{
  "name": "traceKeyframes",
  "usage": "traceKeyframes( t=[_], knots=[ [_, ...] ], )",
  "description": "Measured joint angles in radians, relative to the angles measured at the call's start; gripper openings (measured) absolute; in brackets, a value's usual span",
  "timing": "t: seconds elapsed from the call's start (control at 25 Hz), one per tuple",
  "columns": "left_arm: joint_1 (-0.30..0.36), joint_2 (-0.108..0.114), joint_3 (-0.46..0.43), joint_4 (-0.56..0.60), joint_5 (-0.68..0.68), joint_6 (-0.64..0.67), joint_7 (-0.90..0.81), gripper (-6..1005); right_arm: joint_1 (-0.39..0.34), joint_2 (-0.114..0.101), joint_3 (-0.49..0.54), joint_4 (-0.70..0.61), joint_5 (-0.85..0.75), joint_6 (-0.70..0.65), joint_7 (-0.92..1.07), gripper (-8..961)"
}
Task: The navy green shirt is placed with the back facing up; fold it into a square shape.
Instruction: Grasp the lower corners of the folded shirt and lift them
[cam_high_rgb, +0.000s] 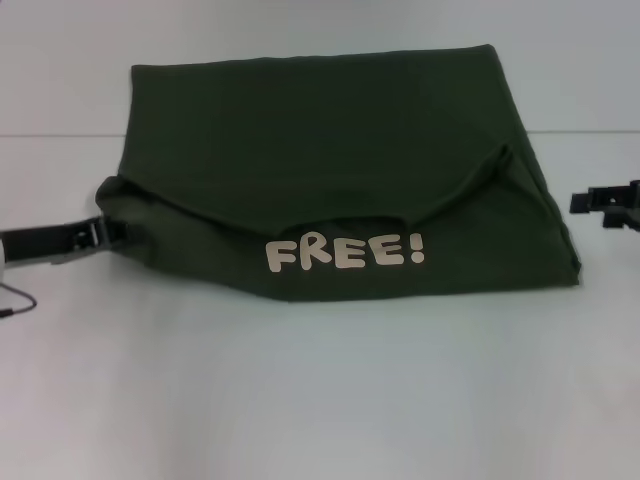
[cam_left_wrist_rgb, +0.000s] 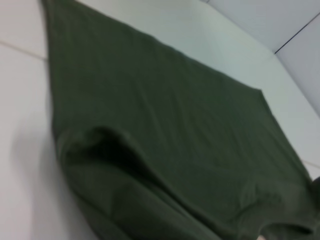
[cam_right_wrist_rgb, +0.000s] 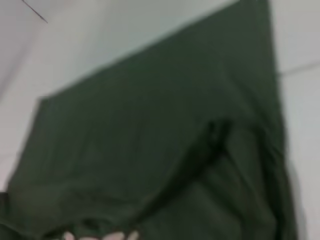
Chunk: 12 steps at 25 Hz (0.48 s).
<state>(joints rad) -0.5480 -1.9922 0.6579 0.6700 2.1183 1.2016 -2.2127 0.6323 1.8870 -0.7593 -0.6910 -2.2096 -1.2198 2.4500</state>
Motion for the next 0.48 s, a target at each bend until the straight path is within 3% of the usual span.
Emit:
traceKeyframes(
  t=[0.08, 0.16, 0.48],
  knots=[
    [-0.013, 0.005, 0.003, 0.0, 0.004, 0.0, -0.027, 39, 0.045, -0.02, 0.0, 0.024, -0.081, -0.017, 0.053, 703],
    [-0.026, 0.009, 0.006, -0.001, 0.006, -0.004, -0.057, 39, 0.083, -0.026, 0.0, 0.042, -0.152, -0.025, 0.082, 703],
    [-0.033, 0.006, 0.001, 0.002, 0.001, -0.002, -0.076, 40, 0.153, 0.008, 0.0, 0.109, -0.307, 0.012, 0.098, 704]
  ],
)
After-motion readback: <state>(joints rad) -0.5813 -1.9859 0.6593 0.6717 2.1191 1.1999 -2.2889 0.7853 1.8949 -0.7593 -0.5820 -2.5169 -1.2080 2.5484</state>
